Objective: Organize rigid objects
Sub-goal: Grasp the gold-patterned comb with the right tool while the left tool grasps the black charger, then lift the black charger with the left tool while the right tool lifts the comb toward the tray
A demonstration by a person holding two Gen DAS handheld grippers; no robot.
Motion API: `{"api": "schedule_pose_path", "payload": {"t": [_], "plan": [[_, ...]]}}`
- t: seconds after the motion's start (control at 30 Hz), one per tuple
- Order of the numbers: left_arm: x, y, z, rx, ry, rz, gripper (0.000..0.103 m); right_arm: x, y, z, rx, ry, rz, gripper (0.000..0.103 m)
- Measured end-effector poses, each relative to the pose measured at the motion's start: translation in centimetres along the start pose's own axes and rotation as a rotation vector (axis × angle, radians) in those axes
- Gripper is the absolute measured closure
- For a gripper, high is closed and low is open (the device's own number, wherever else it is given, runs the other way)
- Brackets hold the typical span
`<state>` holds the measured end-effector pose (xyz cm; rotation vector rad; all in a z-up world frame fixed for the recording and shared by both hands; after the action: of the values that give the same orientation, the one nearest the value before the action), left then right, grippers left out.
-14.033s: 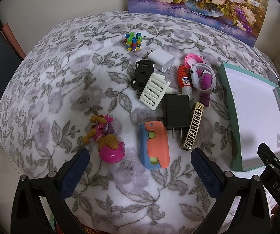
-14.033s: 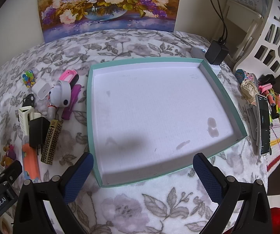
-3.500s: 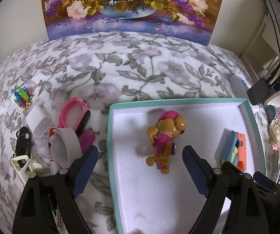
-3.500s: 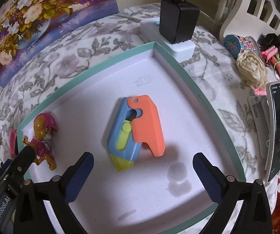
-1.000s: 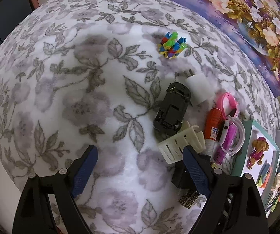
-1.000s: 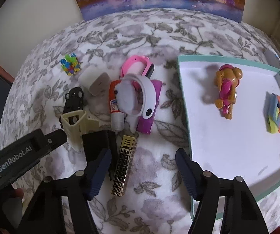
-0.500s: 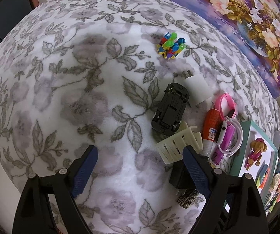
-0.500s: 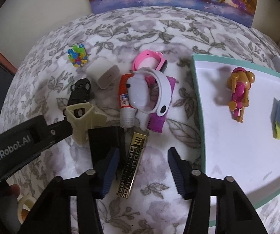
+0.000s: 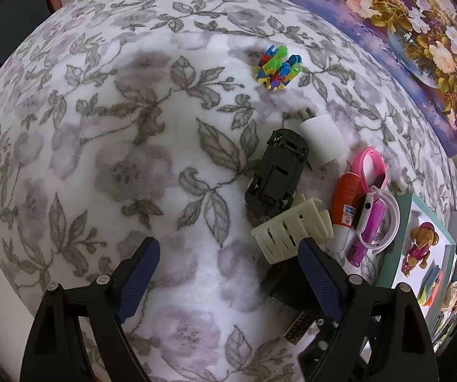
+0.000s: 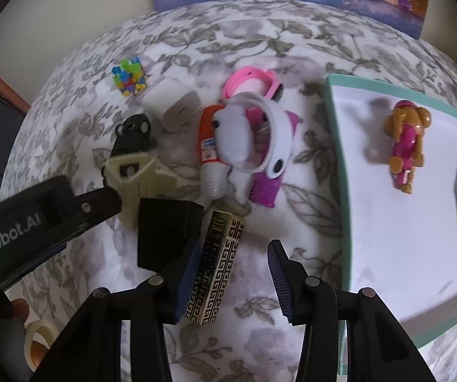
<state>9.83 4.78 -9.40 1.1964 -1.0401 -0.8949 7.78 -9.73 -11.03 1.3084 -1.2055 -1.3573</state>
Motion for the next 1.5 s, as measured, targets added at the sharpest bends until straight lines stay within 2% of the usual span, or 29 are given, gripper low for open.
{"api": "schedule_pose_path", "payload": {"t": [0.23,0.3,0.4,0.7,0.83,1.07,1.37,1.5], "plan": [[0.1,0.0,0.1,-0.005,-0.001,0.002,0.014,-0.5,-1.0,0.2,-0.022,0.025,0.023,0.057],[0.3,0.0,0.2,-0.009,-0.007,0.009,0.014,-0.4,-1.0,0.2,-0.022,0.023,0.02,0.064],[0.8,0.2,0.6,-0.009,-0.019,0.018,0.014,0.1,-0.9,0.4,-0.025,0.014,0.013,0.069],[2.4,-0.6,1.4,-0.038,-0.088,0.008,0.014,1.7,-0.7,1.1,-0.051,-0.012,0.022,0.079],[3.4,-1.4,1.7,-0.064,-0.118,0.031,0.015,2.5,-0.6,1.6,-0.068,-0.028,0.029,0.08],[5.4,-3.6,2.1,-0.114,-0.182,0.052,0.044,4.4,-0.3,2.7,-0.084,-0.049,0.025,0.08],[7.2,-4.0,1.7,-0.064,-0.234,-0.028,0.055,4.9,-0.5,2.6,-0.086,-0.039,0.025,0.08],[7.1,-3.6,1.8,-0.07,-0.226,-0.007,0.055,4.2,-0.9,2.1,-0.089,-0.039,0.026,0.08]]}}
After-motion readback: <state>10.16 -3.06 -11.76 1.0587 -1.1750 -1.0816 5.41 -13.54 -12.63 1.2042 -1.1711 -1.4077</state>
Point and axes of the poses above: each gripper's, at about its wrist camera, not at the fingertips, and y roughly against the way its jaws point, x to its right, z to its underside, the point moved 6 cm from there along -y, roughly the way its jaws point, and after that the axes turned 13 degrees about -x, right-handed, at the moved point
